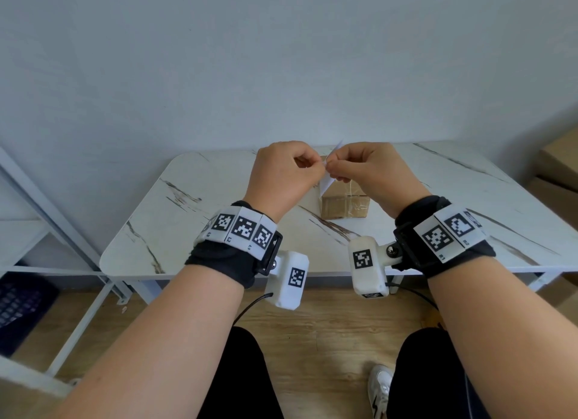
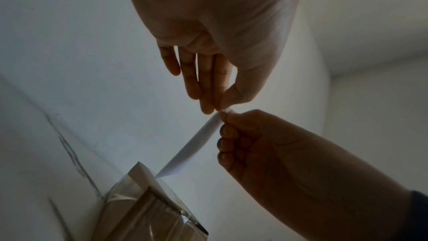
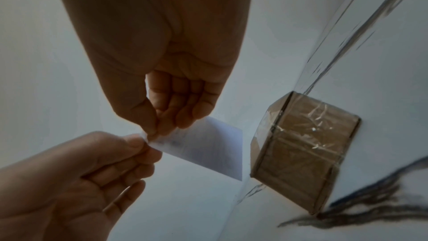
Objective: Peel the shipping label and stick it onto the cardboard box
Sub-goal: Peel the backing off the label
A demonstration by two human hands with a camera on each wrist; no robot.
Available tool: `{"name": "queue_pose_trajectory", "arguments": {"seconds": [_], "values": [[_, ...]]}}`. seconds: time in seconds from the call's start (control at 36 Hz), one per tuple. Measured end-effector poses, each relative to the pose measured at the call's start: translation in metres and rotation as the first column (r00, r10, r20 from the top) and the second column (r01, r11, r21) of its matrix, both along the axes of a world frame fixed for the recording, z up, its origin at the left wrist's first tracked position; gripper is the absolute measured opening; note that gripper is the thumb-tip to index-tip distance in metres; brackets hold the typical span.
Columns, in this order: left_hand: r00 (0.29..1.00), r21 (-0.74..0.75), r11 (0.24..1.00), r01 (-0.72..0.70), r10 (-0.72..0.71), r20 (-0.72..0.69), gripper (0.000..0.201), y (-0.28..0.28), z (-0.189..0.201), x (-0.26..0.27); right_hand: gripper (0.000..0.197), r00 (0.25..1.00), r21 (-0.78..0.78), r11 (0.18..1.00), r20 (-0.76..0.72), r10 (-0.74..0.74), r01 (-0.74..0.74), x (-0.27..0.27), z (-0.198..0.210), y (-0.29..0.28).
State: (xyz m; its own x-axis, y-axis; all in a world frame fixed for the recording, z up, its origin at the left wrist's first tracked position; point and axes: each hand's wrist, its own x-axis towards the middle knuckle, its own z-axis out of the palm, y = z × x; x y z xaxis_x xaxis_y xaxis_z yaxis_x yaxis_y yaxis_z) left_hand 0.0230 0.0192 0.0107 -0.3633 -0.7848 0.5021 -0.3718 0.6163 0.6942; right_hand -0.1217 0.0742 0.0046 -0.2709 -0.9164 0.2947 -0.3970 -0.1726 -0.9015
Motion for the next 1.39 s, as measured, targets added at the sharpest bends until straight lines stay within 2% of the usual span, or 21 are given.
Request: {"name": "queue_pose_trajectory", "arguments": {"seconds": [0.28, 0.56, 0.75, 0.83, 1.0, 1.14, 1.39], "values": [[0.999, 0.046, 0.999, 0.014, -0.013, -0.029, 0.007, -0.002, -0.001, -0.003, 0.008, 1.0, -0.019, 1.0, -0.008, 0.001, -0.001, 0.002, 0.003, 0.001], [0.999, 0.025, 1.0, -0.014, 0.015, -0.032, 0.01, -0.001, 0.001, -0.002, 0.011, 1.0, -0.047, 0.999, 0.013, -0.028, 0.028, 0.004, 0.005, 0.002], [0.989, 0.135, 0.99, -0.027, 0.046, -0.141, 0.016, -0.003, 0.003, -0.001, 0.018, 0.995, -0.047, 0.999, 0.102, -0.019, 0.024, 0.002, 0.005, 0.002], [0.974, 0.193, 0.981, -0.015, 0.058, -0.218, 0.019, -0.001, 0.005, -0.002, 0.014, 0.992, -0.066, 0.997, 0.12, -0.03, 0.038, 0.001, 0.005, 0.003], [0.941, 0.31, 0.951, -0.014, 0.117, -0.317, 0.018, 0.0, 0.006, -0.006, 0.011, 0.98, -0.043, 0.991, 0.161, -0.12, 0.128, -0.006, 0.005, 0.003], [0.927, 0.295, 0.954, -0.047, 0.151, -0.343, 0.018, -0.002, 0.001, -0.01, 0.011, 0.958, -0.017, 0.973, 0.18, -0.223, 0.23, -0.014, 0.001, 0.005], [0.899, 0.307, 0.952, -0.026, 0.156, -0.408, 0.018, -0.002, 0.001, -0.022, 0.013, 0.875, -0.005, 0.905, 0.259, -0.41, 0.425, -0.036, -0.007, 0.008]]}}
